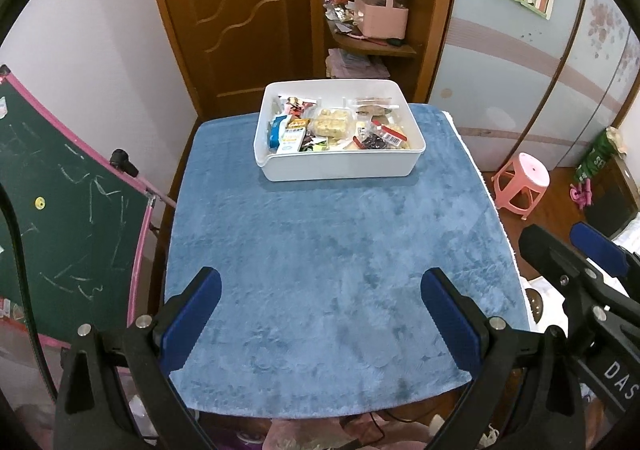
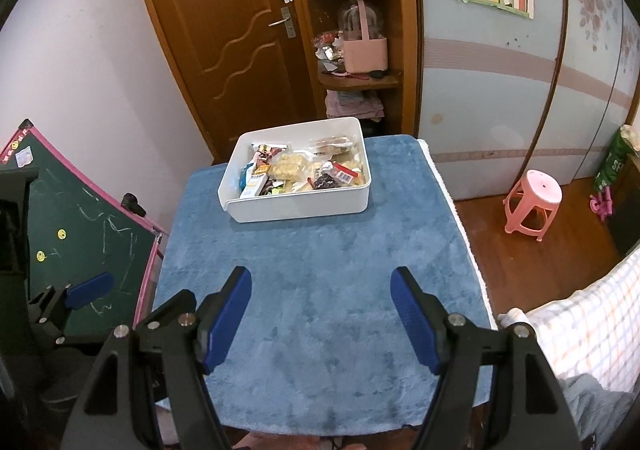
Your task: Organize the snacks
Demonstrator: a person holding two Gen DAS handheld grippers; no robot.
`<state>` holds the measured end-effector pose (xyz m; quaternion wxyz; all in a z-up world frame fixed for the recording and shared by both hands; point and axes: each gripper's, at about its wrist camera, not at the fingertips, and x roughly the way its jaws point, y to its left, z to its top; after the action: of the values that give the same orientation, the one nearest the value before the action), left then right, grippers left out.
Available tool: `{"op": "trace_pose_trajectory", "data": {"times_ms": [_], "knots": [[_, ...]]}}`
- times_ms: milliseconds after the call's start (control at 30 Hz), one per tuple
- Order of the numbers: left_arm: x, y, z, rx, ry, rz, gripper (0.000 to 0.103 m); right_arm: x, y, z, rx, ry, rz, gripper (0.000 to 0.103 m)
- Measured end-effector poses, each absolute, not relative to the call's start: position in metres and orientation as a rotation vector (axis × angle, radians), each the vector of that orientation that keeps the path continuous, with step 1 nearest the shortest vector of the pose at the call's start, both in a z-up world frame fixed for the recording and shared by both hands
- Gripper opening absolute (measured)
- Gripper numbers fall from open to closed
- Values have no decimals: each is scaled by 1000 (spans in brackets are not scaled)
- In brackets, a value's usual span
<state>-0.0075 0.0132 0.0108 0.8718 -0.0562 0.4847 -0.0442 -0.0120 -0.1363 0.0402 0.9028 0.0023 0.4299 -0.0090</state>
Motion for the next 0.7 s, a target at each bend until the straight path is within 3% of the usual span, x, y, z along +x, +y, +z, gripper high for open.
{"op": "trace_pose_trajectory", "data": {"times_ms": [700], "knots": [[-17,20,23,-175,974,5,100,-19,-151,50,-7,875,-1,73]]}}
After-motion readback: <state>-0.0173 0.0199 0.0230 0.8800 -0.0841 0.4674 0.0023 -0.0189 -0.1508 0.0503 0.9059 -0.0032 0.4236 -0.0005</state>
